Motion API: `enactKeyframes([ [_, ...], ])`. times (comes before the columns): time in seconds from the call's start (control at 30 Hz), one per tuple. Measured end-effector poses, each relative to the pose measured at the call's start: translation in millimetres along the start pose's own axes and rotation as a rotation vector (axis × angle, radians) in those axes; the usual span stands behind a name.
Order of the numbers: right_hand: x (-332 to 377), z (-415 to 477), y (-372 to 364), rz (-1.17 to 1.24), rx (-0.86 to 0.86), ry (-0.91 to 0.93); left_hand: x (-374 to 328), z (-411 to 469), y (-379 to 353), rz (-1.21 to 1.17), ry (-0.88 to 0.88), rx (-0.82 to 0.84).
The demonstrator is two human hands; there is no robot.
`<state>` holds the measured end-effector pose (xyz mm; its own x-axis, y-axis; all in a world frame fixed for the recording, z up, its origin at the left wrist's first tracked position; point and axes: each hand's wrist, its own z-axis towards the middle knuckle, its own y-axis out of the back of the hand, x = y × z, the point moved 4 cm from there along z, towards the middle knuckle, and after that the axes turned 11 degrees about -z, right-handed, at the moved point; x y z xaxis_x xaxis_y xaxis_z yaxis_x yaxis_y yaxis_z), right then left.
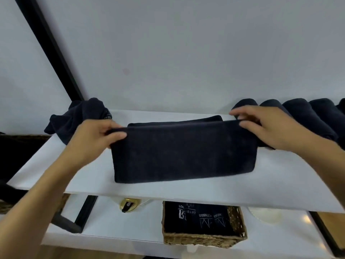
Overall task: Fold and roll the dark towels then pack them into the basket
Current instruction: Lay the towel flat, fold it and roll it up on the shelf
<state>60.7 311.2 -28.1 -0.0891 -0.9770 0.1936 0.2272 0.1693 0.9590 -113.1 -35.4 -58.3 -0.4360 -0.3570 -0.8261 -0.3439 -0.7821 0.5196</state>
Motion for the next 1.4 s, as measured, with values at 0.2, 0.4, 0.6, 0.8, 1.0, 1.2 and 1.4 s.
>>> enactKeyframes([
  [0.2, -45, 114, -67, 0.029, 0.057, -0.223, 59, 108, -36, -0.047, 0.282, -0.149],
  [0.4, -34, 131, -110, -0.219, -0.030, -0.203, 60, 120, -68, 0.407, 0.248, -0.273],
  [0.6, 5, 117, -160, -0.221, 0.225, 0.008, 62, 86, -139, 0.631, 0.048, 0.252],
  [0.8, -56, 130, -150, -0.199, 0.230, -0.158, 72, 41, -87, 0.644, 0.007, 0.165],
  [1.0, -51, 130, -121, 0.053, 0.332, -0.230, 55, -2, -74, 0.602, -0.502, 0.101],
  [1.2, 21, 52, -104, 0.099, 0.711, -0.220, 75, 46, -32, 0.456, 0.093, -0.391],
  [1.4, 59, 4, -114, -0.027, 0.395, -0.311, 63, 28, -101, 0.165, 0.112, -0.120],
])
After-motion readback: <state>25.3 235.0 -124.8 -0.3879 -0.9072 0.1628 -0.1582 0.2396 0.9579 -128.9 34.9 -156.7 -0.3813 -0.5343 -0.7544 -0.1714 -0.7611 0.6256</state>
